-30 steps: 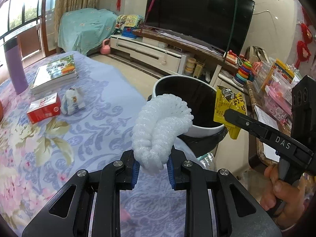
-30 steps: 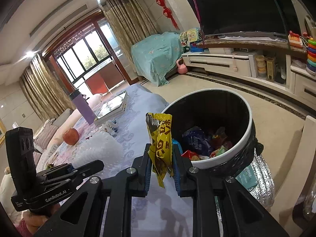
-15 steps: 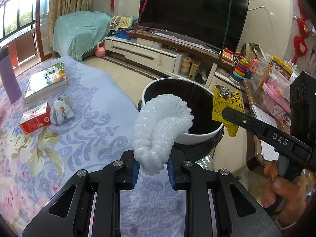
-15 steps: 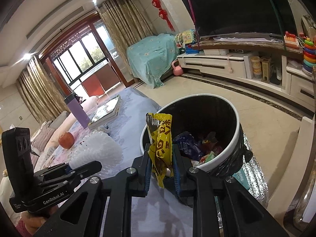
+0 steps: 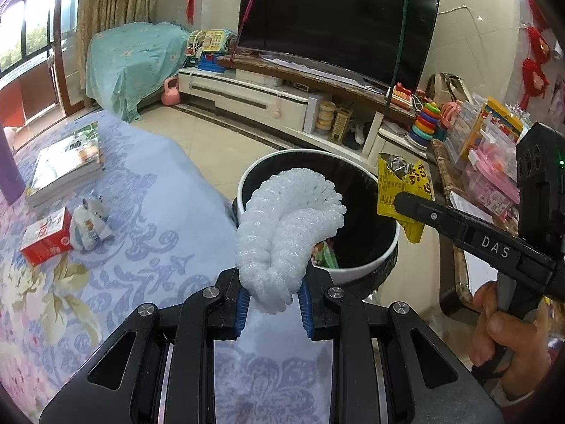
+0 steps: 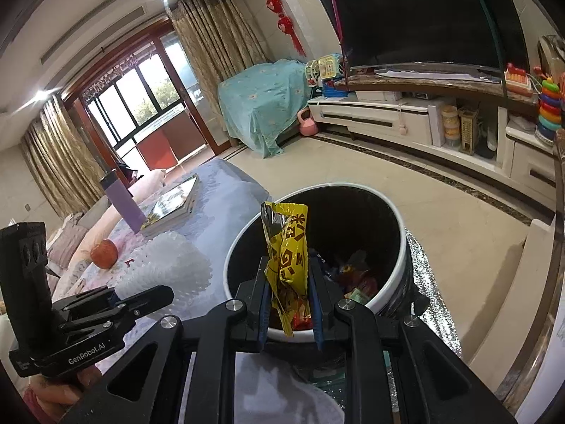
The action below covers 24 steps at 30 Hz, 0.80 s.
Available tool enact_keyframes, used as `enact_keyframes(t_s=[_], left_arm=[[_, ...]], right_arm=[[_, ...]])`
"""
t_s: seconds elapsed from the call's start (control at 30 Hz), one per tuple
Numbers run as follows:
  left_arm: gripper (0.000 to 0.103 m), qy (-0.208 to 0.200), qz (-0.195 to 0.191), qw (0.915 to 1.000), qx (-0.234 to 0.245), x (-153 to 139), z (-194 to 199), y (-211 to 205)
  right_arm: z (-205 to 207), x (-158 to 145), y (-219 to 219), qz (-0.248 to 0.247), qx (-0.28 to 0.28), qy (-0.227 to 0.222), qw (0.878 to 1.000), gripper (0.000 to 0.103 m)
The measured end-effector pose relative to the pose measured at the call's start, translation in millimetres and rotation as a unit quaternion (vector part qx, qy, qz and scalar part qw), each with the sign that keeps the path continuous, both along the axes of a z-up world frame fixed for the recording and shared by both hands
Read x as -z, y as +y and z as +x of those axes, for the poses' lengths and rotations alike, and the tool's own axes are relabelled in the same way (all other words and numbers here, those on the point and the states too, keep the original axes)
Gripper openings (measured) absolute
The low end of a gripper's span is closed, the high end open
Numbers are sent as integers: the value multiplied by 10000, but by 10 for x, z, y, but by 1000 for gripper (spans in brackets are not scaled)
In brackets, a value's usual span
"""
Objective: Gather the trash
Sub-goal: 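Carry white foam net and yellow snack bag over the bin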
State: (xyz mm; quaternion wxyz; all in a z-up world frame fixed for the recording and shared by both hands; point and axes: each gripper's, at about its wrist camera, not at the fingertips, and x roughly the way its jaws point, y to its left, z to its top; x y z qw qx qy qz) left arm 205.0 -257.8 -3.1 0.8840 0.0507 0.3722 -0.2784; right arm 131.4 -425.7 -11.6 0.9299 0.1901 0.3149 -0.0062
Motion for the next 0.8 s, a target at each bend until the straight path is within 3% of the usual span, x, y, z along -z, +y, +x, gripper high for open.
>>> enact_keyframes(t_s=[0.8], left_arm=[[22, 34, 217, 9996, 148, 39, 257, -308]], right_arm=[[168, 53, -163, -8, 32, 164, 9999, 19]])
